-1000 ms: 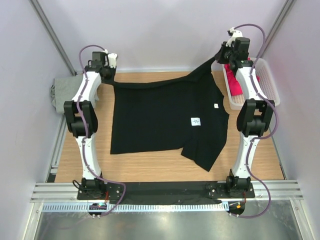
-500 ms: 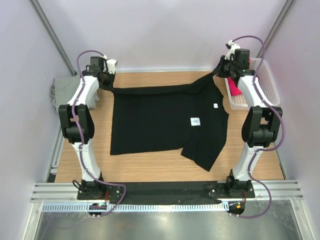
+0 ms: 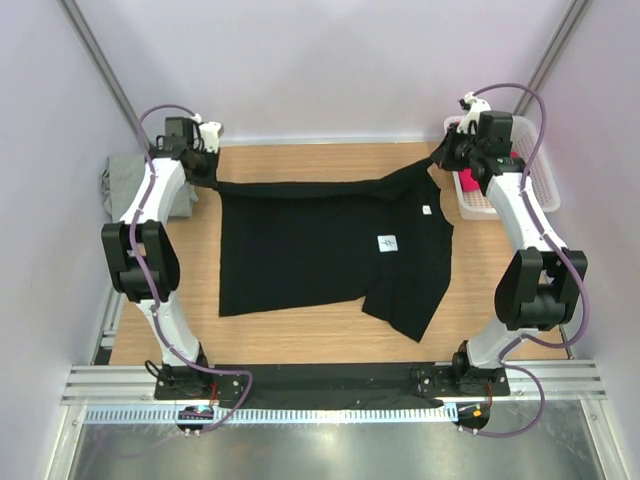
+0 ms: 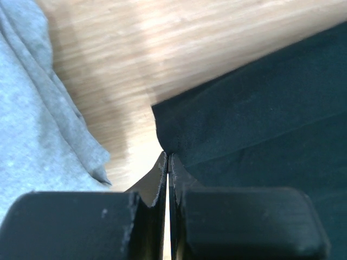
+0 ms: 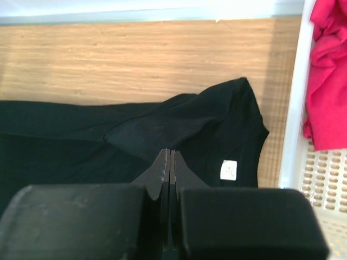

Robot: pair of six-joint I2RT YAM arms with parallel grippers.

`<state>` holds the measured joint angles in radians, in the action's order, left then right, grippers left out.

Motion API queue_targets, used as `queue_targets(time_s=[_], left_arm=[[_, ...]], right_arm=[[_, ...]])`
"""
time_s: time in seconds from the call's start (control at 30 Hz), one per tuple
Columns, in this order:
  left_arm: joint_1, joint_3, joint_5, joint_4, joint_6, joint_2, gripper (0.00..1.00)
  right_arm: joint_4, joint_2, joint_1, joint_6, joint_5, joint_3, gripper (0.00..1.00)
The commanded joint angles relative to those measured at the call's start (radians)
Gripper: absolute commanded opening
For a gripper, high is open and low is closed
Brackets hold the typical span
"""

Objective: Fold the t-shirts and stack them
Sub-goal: Fold the tshirt

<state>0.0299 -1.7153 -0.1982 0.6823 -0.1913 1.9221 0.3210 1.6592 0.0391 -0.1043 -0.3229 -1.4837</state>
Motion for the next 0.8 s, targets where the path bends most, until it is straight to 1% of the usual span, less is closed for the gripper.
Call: queue_targets(time_s=[0.0,0.1,0.33,0.47,0.63,0.67,0.7,0.73,0.77], left_arm=[[0.002,0.026,-0.029,0.040,-0.019,-0.058,0.00],[0.002,0.063,-0.033,0.052,-0.019,-0.074,0.00],[0.002,0.158,-0.055,0.086,0.013,-0.077,0.00],[0.001,0.175,-0.070,0.120,0.027,-0.046,0.00],[0.001,0.165,-0.057,0.138,0.024,-0.005,0.00],[0.001,0.161,-0.056,0.146,0.026,0.014,0.00],[0.001,0.158,-0.056,0.161,0.027,0.024,0.00],[0.002,0.155,-0.058,0.167,0.033,0.035,0.00],[0.002,0.149,-0.061,0.177,0.038,0.057,0.00]], right_arm=[[-0.014,-0.068,0.002,0.002,-0.015,0.046,0.01],[0.012,-0.096,0.002,0.008,-0.021,0.085,0.01],[0.004,-0.118,0.002,0.031,-0.030,0.184,0.01],[-0.010,-0.093,0.004,0.044,-0.022,0.221,0.01],[-0.011,-0.039,0.005,0.061,-0.022,0.221,0.01],[-0.008,-0.033,0.005,0.075,-0.013,0.217,0.03],[0.000,-0.030,0.005,0.083,-0.001,0.214,0.09],[0.004,-0.027,0.004,0.090,0.011,0.206,0.17],[0.007,-0.029,0.005,0.100,0.048,0.189,0.32]])
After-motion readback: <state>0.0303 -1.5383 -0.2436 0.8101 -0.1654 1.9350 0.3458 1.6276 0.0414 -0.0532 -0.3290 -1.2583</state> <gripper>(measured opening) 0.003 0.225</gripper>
